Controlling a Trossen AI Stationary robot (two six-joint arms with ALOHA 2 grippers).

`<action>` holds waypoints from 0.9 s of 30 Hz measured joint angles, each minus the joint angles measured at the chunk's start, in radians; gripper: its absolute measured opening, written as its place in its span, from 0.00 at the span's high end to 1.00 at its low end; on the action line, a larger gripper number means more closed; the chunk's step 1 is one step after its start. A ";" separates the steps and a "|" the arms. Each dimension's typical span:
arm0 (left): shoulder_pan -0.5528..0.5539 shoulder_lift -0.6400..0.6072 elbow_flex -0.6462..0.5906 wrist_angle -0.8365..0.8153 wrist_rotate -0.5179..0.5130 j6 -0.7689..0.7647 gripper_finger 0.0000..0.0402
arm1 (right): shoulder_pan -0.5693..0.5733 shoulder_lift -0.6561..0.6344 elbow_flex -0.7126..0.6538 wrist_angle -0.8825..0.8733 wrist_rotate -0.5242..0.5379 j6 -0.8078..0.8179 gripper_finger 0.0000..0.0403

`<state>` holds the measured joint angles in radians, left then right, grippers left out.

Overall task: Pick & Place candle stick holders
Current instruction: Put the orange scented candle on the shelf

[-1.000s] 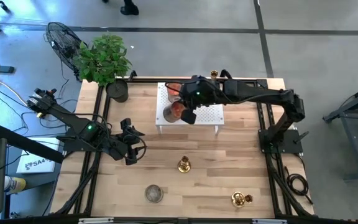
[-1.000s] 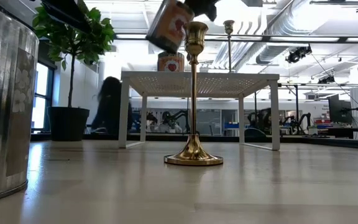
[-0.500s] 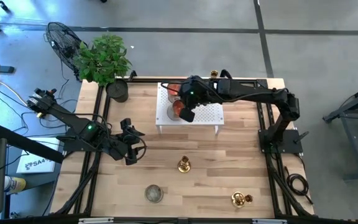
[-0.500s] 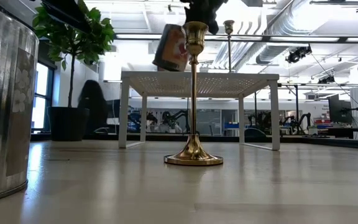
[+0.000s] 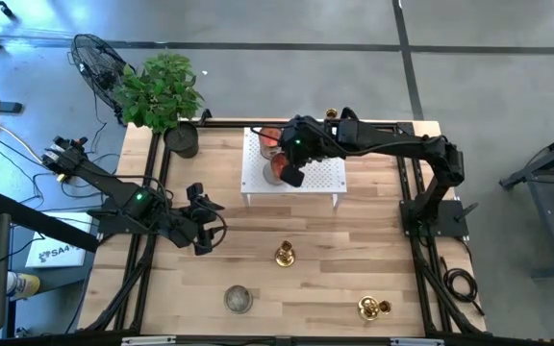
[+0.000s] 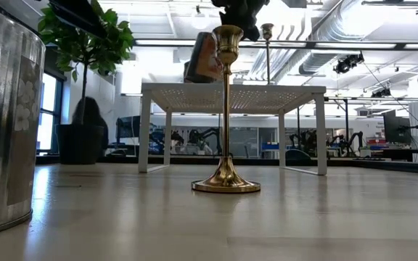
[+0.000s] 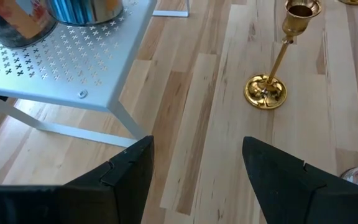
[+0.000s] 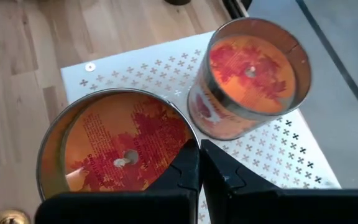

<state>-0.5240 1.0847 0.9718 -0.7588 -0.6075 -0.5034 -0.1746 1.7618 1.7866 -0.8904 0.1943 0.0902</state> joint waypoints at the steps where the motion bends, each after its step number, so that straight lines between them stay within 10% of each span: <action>1: 0.000 0.000 0.000 0.000 0.000 0.000 0.41 | -0.002 0.000 0.000 -0.001 -0.008 0.006 1.00; 27: 0.000 0.000 -0.050 0.009 -0.003 0.000 0.41 | -0.018 0.025 0.000 0.039 -0.063 0.016 1.00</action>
<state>-0.5240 1.0851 0.9220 -0.7499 -0.6107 -0.5034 -0.1922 1.7870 1.7866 -0.8509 0.1313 0.1066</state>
